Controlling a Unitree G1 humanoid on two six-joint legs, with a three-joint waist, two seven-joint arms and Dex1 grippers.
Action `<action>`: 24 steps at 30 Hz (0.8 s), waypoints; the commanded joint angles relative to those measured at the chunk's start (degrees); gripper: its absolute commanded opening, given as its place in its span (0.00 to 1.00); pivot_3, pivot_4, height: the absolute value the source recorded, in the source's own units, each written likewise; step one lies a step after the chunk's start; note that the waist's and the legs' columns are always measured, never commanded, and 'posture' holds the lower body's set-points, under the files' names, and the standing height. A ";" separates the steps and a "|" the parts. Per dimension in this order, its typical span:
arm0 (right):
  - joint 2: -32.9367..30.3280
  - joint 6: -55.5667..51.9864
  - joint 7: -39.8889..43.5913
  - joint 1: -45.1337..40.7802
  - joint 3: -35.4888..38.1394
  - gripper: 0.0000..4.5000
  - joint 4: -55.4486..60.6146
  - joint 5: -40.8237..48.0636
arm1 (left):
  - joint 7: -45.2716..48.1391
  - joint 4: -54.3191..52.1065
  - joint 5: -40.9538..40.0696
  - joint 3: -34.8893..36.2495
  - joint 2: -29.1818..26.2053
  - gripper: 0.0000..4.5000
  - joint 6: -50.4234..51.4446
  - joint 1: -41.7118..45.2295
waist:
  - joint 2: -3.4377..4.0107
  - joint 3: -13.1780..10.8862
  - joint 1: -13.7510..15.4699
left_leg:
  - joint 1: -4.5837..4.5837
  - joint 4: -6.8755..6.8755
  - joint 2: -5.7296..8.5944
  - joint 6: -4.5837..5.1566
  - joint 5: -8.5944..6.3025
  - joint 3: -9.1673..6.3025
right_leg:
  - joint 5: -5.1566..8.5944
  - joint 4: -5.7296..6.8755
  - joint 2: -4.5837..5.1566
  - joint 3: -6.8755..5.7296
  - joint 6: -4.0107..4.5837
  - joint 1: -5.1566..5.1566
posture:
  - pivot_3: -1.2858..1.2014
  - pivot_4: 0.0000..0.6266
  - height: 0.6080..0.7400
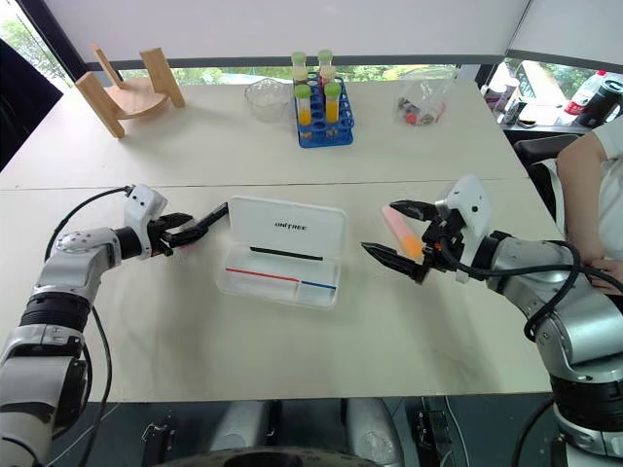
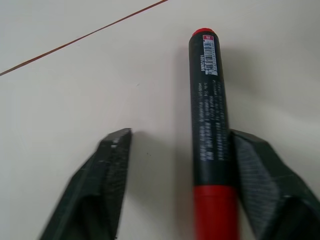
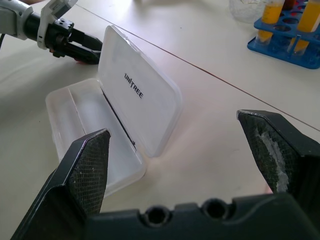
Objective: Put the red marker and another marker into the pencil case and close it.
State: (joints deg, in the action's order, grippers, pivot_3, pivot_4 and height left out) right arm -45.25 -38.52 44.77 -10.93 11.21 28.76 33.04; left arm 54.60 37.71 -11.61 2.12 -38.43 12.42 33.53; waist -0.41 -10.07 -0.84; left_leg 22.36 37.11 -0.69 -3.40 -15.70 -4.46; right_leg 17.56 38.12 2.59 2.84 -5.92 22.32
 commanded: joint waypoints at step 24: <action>-1.75 0.28 -2.20 1.56 4.64 1.00 3.03 1.09 | 24.13 -24.62 1.25 -17.97 -0.12 0.07 -9.65 7.16 | -0.16 -0.17 -0.04 | 0.08 -0.01 0.01 -0.01 0.01 0.00 | 0.01 -0.02 -0.06 0.02 0.01 0.09 | 0.52 0.24 1.00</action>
State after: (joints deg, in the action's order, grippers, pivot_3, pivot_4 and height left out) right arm -46.15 -38.49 43.01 -9.39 13.62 29.16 33.42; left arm 77.74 11.21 -13.01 -14.59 -38.81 7.52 39.34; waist -0.57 -10.25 -0.89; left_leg 22.44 37.10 -0.68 -3.42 -15.69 -4.45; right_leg 17.57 38.09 2.53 2.86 -5.91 22.41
